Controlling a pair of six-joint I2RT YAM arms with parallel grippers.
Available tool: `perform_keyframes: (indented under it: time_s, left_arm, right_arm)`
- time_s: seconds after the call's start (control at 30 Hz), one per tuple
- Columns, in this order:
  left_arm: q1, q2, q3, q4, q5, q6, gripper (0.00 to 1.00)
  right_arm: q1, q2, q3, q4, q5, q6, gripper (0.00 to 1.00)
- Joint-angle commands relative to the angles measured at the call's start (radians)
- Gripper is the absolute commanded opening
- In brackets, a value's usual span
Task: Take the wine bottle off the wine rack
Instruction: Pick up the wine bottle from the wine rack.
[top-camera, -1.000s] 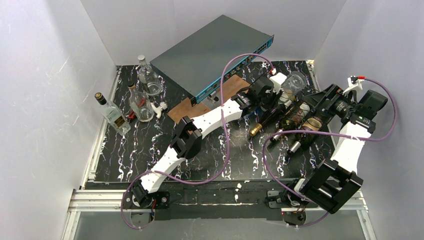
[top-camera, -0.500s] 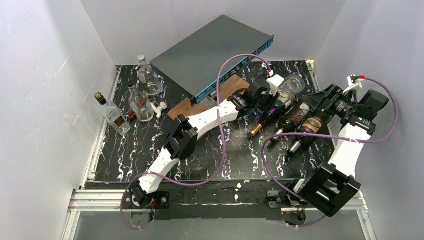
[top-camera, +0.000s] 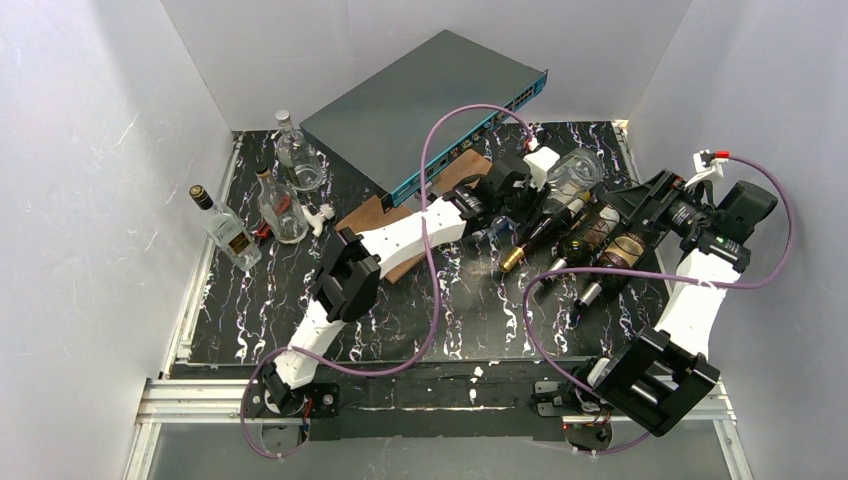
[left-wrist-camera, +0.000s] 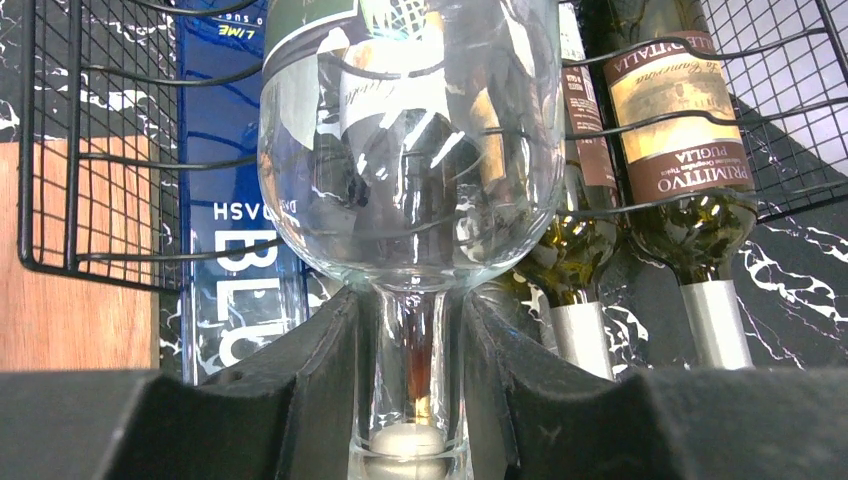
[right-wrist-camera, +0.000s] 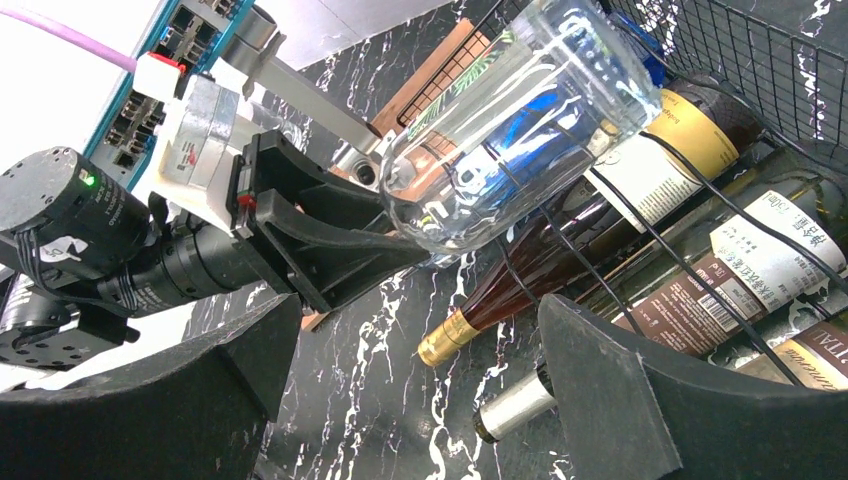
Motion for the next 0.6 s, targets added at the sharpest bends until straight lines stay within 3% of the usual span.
perform_keyframes:
  time_s: [0.0, 0.57]
  left_arm:
    - [0.004, -0.243, -0.004, 0.268, 0.007, 0.011, 0.0]
    - [0.003, -0.404, -0.214, 0.307, -0.002, 0.024, 0.0]
  right_arm:
    - [-0.006, -0.027, 0.004, 0.038, -0.028, 0.007, 0.98]
    - [-0.007, -0.035, 0.006, 0.041, -0.057, 0.008, 0.99]
